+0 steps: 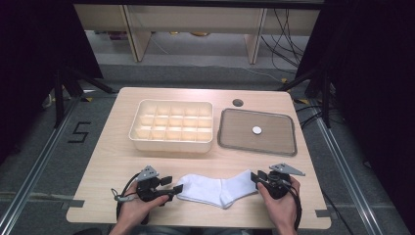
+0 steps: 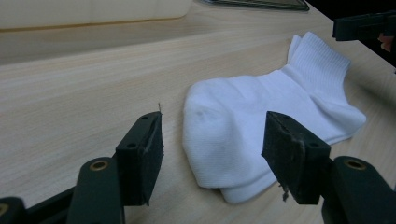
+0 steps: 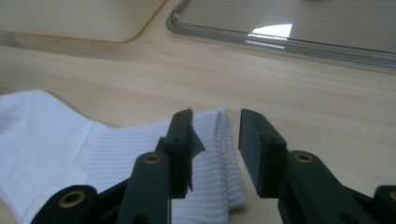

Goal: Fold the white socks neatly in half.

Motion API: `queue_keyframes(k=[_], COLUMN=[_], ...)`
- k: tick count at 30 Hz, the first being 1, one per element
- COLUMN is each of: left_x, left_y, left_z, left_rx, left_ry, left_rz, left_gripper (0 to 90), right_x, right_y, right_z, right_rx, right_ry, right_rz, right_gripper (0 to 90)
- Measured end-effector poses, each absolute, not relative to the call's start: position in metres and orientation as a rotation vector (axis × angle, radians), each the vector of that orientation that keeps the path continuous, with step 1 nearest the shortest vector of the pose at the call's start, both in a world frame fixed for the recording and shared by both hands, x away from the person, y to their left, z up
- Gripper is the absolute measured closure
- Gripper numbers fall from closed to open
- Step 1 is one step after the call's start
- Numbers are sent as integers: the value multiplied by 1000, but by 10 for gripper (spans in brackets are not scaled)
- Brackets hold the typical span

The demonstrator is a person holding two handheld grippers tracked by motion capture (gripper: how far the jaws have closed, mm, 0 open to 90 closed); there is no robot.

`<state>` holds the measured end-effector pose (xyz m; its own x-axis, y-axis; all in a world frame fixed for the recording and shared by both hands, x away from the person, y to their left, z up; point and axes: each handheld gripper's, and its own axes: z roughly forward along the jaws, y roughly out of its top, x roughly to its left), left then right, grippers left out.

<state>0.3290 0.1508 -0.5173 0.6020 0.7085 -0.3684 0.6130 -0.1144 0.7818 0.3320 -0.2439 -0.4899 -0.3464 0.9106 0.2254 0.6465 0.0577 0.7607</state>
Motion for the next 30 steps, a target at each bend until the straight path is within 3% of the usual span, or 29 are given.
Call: queue_keyframes(k=[8,13,18,30], left_x=[331,344,358,357], left_y=[140,133,128,125], left_z=[-506,-497,-498,-506], left_rx=[1902,1966,2035,2121], left_ry=[1087,1101,1095,1081], left_rz=[50,32,5,10], left_gripper=[378,378,418,512], right_x=[329,330,326,332], right_y=[-235,-223,-208,-194], right_z=[-483,-478,-473,-480], right_rx=[1644,1632,1769,1642], right_ry=[2092,2264,2367,2503], right_rz=[1164,1086,1016,951], right_gripper=[765,887,900,887])
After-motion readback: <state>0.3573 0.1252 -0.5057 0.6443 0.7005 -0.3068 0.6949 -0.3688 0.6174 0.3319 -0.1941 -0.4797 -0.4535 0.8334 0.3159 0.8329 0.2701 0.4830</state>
